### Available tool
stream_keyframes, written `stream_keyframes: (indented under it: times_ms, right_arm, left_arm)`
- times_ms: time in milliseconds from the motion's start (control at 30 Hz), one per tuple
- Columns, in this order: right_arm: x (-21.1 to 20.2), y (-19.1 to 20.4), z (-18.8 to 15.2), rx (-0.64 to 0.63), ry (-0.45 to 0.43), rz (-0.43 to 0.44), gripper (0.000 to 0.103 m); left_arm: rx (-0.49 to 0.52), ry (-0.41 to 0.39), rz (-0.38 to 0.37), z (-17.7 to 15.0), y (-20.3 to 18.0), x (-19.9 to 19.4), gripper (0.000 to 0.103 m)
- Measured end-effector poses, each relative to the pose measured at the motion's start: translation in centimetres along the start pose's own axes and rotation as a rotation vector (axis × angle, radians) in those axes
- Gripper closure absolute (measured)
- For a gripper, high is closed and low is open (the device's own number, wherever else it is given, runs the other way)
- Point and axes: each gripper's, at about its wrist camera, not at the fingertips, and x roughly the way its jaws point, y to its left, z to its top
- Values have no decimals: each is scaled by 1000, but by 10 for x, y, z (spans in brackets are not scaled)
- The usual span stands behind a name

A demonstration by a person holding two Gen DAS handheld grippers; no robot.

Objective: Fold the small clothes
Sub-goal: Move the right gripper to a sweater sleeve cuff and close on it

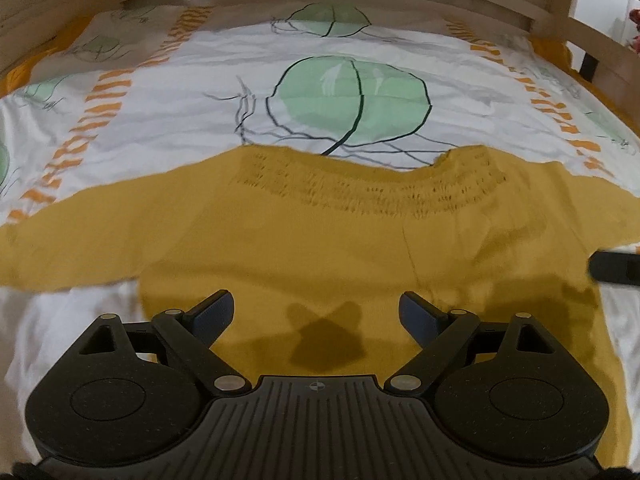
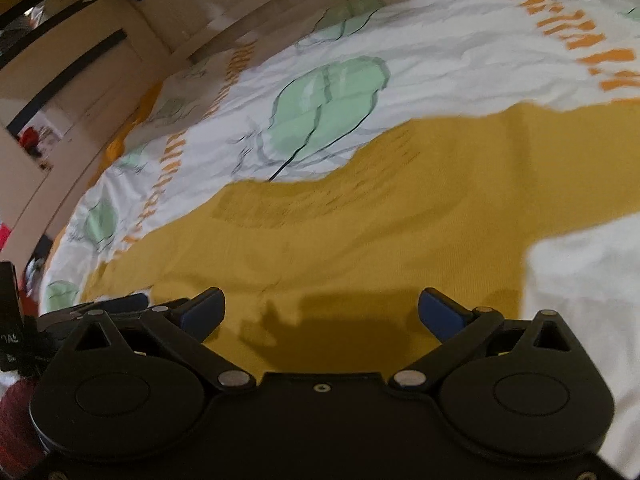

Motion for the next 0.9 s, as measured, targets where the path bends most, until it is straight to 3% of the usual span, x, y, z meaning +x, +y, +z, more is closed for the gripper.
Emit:
stream_keyframes:
  times_ms: [167,367,567,600,667,900]
  right_arm:
    - [-24,-43,28,34,-78,-126,1]
    - [-74,-119,59,109,-182,-356,1]
    - [-117,-209,79,295,-271,-555,1]
    - [-122,-223,78,334,-280,-574,3]
    - [-129,-253,75,419,-290,-609,22]
    - [-126,-316,63,584,-297,-649,29]
  left_arm:
    - [14,-24,-27,11,-14,17,13]
    - [27,-38,-32,15,-32,34,13]
    - [47,-19,-12,11,-45,52,13]
    - [52,-9,-8,10,-46,56,13]
    - [59,24,0,5,-48,65,13]
    - [87,-31,4,-10,-49,72,9]
